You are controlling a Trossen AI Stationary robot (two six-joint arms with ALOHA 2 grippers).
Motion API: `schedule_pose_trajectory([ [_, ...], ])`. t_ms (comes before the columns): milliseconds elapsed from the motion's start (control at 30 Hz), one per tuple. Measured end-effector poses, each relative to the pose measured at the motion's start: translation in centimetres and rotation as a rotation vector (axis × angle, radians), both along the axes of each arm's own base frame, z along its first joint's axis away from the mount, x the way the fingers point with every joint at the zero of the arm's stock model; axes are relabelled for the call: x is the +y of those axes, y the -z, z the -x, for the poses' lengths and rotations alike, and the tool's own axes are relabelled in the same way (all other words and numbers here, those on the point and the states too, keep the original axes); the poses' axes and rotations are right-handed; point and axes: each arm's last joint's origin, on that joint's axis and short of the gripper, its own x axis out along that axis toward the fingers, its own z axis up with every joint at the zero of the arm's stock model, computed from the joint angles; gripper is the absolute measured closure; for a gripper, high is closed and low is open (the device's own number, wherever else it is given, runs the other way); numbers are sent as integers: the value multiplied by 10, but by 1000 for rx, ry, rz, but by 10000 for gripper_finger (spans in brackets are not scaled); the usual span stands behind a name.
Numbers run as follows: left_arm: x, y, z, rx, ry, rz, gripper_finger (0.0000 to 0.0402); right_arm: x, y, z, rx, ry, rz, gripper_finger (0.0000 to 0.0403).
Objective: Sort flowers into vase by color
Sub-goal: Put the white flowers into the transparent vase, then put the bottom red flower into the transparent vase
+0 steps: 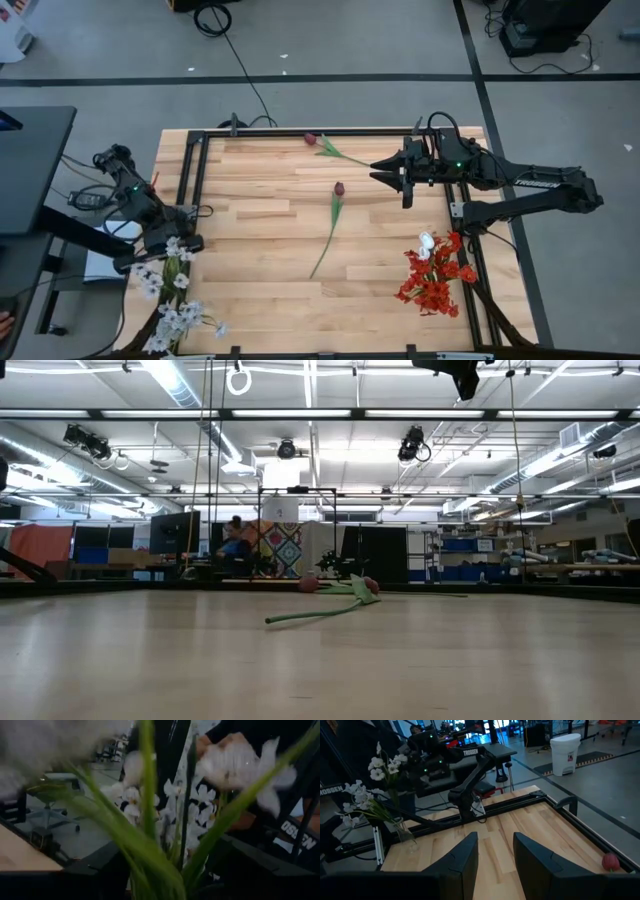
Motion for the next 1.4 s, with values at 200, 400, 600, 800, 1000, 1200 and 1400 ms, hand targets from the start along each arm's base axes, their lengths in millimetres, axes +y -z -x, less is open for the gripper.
schedule_pose_trajectory([
  [200,-2,10,-2,13,3,-86,113,0,0,0,0,0,0,271],
  [400,-2,1,-2,28,3,-61,112,0,0,0,0,0,0,271],
  [600,1,-21,1,13,-2,-33,111,0,0,0,0,0,0,271],
  [800,6,-34,4,82,-50,20,89,0,0,0,0,0,0,271],
  [1000,11,-47,7,181,-83,112,72,0,0,0,0,0,0,271],
  [1200,23,-77,17,131,-99,196,72,0,0,0,0,0,0,271],
  [1400,33,-88,21,105,-234,172,72,0,0,0,0,0,0,271],
])
